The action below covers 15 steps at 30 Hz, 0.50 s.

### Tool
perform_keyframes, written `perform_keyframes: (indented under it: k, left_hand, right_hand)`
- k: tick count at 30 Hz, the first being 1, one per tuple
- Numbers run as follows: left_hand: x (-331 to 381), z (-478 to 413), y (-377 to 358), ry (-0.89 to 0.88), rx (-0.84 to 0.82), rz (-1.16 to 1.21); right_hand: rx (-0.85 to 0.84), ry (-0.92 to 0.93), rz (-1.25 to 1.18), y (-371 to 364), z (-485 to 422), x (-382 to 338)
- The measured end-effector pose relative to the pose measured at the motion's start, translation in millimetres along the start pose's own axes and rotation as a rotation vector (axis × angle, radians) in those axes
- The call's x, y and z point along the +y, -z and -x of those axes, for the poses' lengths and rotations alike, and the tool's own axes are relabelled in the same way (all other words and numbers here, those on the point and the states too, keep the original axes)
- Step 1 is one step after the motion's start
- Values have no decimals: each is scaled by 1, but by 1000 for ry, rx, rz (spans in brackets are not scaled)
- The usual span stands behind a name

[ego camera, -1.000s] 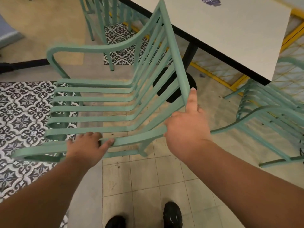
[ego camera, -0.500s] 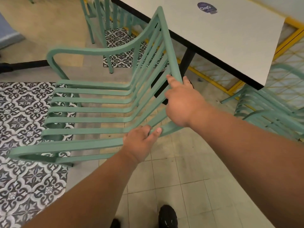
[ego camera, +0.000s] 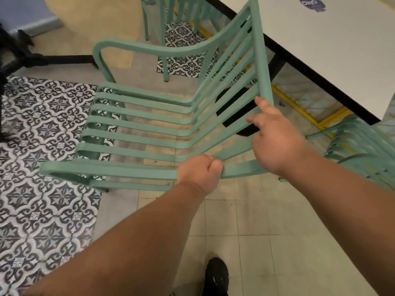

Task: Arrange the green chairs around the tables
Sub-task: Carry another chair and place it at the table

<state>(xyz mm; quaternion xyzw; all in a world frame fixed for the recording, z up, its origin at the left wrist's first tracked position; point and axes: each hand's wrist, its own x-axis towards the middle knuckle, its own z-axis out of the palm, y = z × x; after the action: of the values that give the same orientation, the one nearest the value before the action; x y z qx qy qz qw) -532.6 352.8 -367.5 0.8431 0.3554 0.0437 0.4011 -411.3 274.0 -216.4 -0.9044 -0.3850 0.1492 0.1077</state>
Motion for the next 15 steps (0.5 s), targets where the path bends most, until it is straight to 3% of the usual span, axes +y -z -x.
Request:
perform_keyframes:
  k: [7,15]
  left_hand:
    - [-16,16,4,-43,8,-29]
    - [-36,24,24,-160,-106,-63]
  right_hand:
    - [5,-25,-12,-6,27,-10]
    - [-40,-144,-63,-17,60,-29]
